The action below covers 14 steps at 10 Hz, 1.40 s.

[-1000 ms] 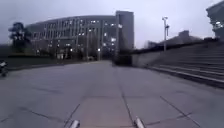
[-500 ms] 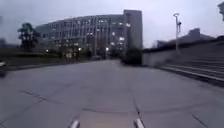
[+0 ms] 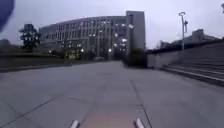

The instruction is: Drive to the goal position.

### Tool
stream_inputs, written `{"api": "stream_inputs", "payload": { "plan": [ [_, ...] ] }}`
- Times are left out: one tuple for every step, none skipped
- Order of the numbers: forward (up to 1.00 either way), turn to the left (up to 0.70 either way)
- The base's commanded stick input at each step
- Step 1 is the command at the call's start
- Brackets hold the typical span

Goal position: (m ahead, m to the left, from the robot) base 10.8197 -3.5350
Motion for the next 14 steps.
{"api": "stream_inputs", "payload": {
  "plan": [
    [1.0, -0.38],
    [1.0, -0.39],
    [1.0, -0.4],
    [1.0, -0.4],
    [1.0, -0.2],
    [1.0, -0.03],
    [1.0, 0.0],
    [1.0, 0.0],
    [1.0, 0.0],
    [1.0, 0.0],
    [1.0, 0.0],
    [1.0, 0.0],
    [1.0, 0.0],
    [1.0, 0.0]
  ]
}}
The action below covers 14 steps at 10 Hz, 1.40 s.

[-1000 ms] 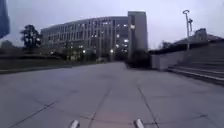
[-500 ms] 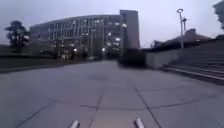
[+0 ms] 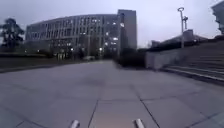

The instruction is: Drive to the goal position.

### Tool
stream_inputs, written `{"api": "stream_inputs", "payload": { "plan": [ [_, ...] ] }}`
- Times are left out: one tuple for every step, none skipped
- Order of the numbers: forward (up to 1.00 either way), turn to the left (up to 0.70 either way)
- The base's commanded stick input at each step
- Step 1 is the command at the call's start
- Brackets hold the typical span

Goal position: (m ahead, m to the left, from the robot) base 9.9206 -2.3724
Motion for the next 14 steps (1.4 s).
{"api": "stream_inputs", "payload": {
  "plan": [
    [1.0, 0.0],
    [1.0, 0.0],
    [1.0, 0.0],
    [1.0, 0.0],
    [1.0, 0.0],
    [1.0, 0.0],
    [1.0, 0.0],
    [1.0, 0.0],
    [1.0, 0.0],
    [1.0, 0.0],
    [1.0, 0.0],
    [1.0, 0.0],
    [1.0, 0.0],
    [1.0, 0.0]
  ]
}}
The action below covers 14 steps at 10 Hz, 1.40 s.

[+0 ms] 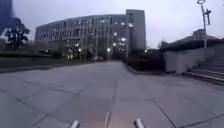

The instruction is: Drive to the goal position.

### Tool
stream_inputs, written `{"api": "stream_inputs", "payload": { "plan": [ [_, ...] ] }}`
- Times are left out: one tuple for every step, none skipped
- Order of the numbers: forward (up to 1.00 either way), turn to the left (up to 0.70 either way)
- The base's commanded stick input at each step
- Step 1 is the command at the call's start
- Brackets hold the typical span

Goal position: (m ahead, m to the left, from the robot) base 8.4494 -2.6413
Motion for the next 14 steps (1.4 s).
{"api": "stream_inputs", "payload": {
  "plan": [
    [1.0, 0.0],
    [1.0, 0.0],
    [1.0, 0.0],
    [1.0, 0.0],
    [1.0, 0.0],
    [1.0, 0.0],
    [1.0, 0.0],
    [1.0, 0.0],
    [1.0, 0.0],
    [1.0, 0.0],
    [1.0, 0.0],
    [1.0, 0.0],
    [1.0, 0.0],
    [1.0, 0.0]
  ]
}}
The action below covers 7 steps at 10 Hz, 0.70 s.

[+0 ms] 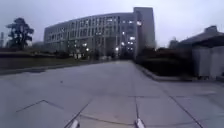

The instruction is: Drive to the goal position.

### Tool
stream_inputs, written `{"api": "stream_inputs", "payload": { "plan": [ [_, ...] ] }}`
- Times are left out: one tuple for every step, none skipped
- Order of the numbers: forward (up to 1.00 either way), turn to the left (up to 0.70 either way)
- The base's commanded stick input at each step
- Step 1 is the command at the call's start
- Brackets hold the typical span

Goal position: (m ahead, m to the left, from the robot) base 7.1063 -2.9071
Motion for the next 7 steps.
{"api": "stream_inputs", "payload": {
  "plan": [
    [1.0, 0.0],
    [1.0, -0.25],
    [1.0, -0.4],
    [1.0, -0.4],
    [1.0, -0.4],
    [1.0, -0.31],
    [1.0, -0.15]
  ]
}}
